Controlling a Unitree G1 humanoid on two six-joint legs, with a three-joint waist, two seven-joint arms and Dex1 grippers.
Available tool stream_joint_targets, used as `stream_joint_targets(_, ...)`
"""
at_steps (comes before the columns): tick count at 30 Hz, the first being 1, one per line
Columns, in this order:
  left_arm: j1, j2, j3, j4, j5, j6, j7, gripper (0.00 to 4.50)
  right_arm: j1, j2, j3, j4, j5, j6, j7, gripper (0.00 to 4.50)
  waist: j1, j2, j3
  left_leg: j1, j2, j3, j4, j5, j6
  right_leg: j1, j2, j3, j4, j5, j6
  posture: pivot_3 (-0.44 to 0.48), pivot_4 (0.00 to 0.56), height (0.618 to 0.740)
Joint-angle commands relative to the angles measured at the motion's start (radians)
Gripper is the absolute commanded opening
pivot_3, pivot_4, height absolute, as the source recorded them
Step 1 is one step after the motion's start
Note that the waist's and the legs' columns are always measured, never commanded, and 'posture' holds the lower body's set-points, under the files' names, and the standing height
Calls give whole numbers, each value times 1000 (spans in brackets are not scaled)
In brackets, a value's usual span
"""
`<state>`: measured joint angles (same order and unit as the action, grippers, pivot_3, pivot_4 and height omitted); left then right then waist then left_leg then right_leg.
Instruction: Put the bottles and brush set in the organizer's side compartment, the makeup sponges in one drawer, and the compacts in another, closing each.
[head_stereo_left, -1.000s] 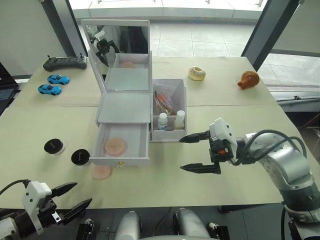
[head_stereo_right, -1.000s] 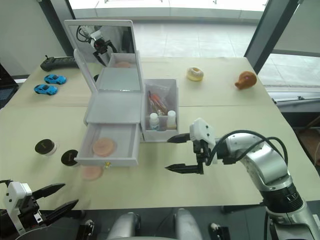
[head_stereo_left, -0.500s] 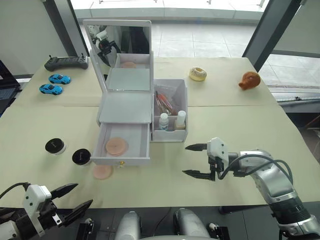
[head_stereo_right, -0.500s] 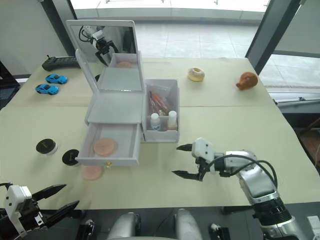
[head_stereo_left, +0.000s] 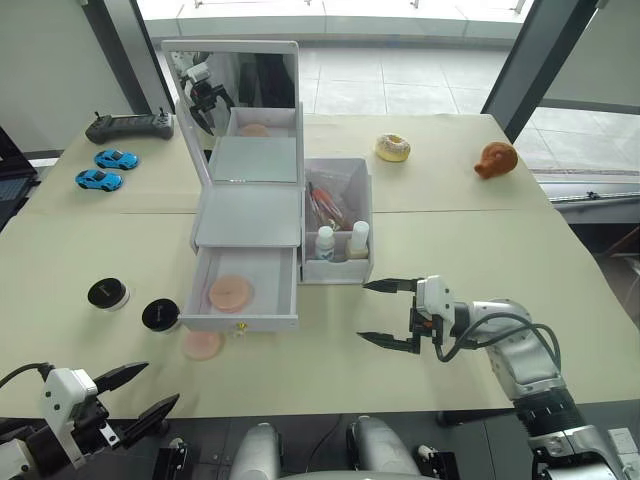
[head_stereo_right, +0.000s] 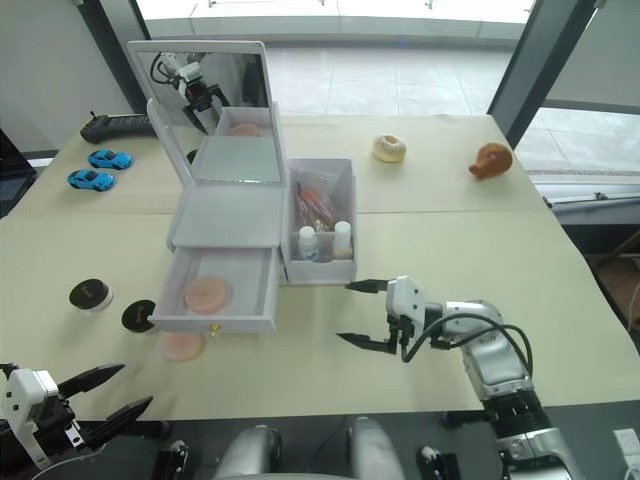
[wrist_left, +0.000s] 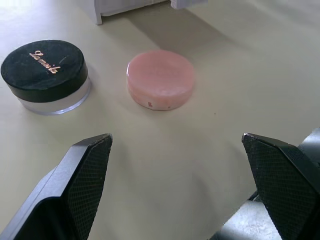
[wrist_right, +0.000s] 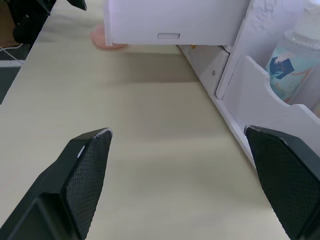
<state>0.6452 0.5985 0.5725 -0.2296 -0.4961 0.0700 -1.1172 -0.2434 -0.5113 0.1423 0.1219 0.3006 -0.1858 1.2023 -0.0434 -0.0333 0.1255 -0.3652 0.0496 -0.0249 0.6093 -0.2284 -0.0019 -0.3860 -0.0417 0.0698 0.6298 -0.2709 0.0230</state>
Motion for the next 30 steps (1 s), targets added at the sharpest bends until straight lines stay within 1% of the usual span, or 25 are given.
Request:
stream_joint_targets(1, 4, 18, 19, -14, -22, 2, -4, 4472, -13, 45, -22, 38, 24, -90, 5, 4500, -1, 0, 0, 0, 0, 0, 0, 0, 0, 0, 0, 0, 0, 0, 0, 0, 150, 740)
stream_joint_targets(5, 8, 28, 23, -23, -33, 11, -1, 4472, -14, 97, -21, 52, 37, -117, -4, 4500, 1, 1, 1, 0, 0, 0, 0, 0, 0, 0, 0, 0, 0, 0, 0, 0, 150, 740)
stream_joint_targets(9, 9, 40, 25, -25, -40, 18, -3, 4472, -16, 108, -10, 69, 26, -132, 8, 4500, 1, 2, 1, 0, 0, 0, 0, 0, 0, 0, 0, 0, 0, 0, 0, 0, 150, 740)
stream_joint_targets(15, 9, 42, 39, -19, -53, 16, -11, 4472, 11, 49, -28, -21, 54, -78, 25, 4500, 1, 3, 2, 0, 0, 0, 0, 0, 0, 0, 0, 0, 0, 0, 0, 0, 150, 740)
stream_joint_targets(22, 31, 7, 2, -58, -28, -25, -1, 4472, 15, 23, -23, -55, 70, -27, 23, 4500, 1, 3, 1, 1, 0, 0, 0, 0, 0, 0, 0, 0, 1, 0, 0, 0, 150, 740)
stream_joint_targets(27, 68, -31, -32, -76, 15, -75, 11, 4472, 19, -4, -25, -143, 96, 39, 27, 4500, 2, 2, 1, 1, 0, 0, 0, 0, 0, 0, 0, 1, 1, 0, 0, 0, 150, 740)
stream_joint_targets(30, 12, -64, -62, -50, 72, -128, 83, 4472, 15, -13, -18, -171, 98, 57, 22, 4500, 2, 2, 1, 1, 0, 0, 0, 0, 0, 1, 0, 1, 0, 0, 0, 0, 150, 740)
